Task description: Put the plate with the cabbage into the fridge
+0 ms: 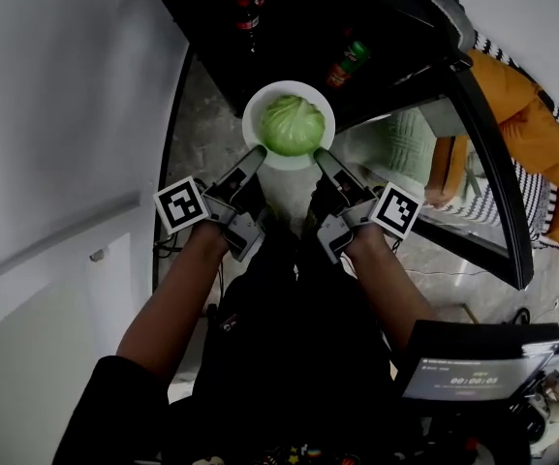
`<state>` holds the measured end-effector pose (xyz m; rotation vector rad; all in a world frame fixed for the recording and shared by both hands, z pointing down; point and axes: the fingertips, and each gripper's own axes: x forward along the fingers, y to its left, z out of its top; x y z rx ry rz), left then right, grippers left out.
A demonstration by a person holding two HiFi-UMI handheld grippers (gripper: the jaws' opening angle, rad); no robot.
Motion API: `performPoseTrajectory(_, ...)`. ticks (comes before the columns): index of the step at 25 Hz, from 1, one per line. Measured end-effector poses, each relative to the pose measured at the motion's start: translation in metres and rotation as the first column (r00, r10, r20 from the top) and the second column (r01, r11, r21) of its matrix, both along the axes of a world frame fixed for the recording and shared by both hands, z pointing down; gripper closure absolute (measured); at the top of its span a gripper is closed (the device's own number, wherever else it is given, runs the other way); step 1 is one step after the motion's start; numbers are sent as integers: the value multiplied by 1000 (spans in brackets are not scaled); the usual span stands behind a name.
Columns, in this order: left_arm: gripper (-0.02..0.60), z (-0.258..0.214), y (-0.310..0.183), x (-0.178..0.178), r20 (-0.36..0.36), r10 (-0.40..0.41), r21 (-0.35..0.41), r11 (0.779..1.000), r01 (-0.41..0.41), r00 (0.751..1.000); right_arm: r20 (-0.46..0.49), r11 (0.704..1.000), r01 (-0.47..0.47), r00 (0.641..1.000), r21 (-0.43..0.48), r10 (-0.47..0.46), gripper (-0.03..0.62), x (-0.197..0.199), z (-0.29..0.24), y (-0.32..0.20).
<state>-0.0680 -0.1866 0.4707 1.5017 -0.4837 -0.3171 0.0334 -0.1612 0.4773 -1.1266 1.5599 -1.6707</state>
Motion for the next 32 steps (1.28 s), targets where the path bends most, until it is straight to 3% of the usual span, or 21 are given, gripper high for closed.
performPoseTrajectory(13, 565, 2, -1, -5, 37, -21, 35, 999, 20, 999, -10, 1000, 10, 1000, 7, -10, 580, -1, 4, -1)
performPoseTrajectory(18, 565, 3, -9, 1, 114, 18, -30, 999, -15, 993, 43, 999, -16, 999, -50, 18, 580, 7, 8, -5)
performPoseTrajectory(21, 565, -1, -5, 1, 101, 32, -77, 997, -24, 994, 51, 996, -35, 998, -83, 39, 580, 4, 2, 0)
performPoseTrajectory(27, 565, -4, -1, 0, 106, 14, -51, 999, -8, 994, 61, 996, -61, 996, -67, 66, 580, 2, 2, 4)
performPoseTrajectory(32, 565, -1, -2, 0, 120, -13, -91, 996, 24, 993, 80, 993, -60, 994, -101, 69, 580, 1, 5, 3)
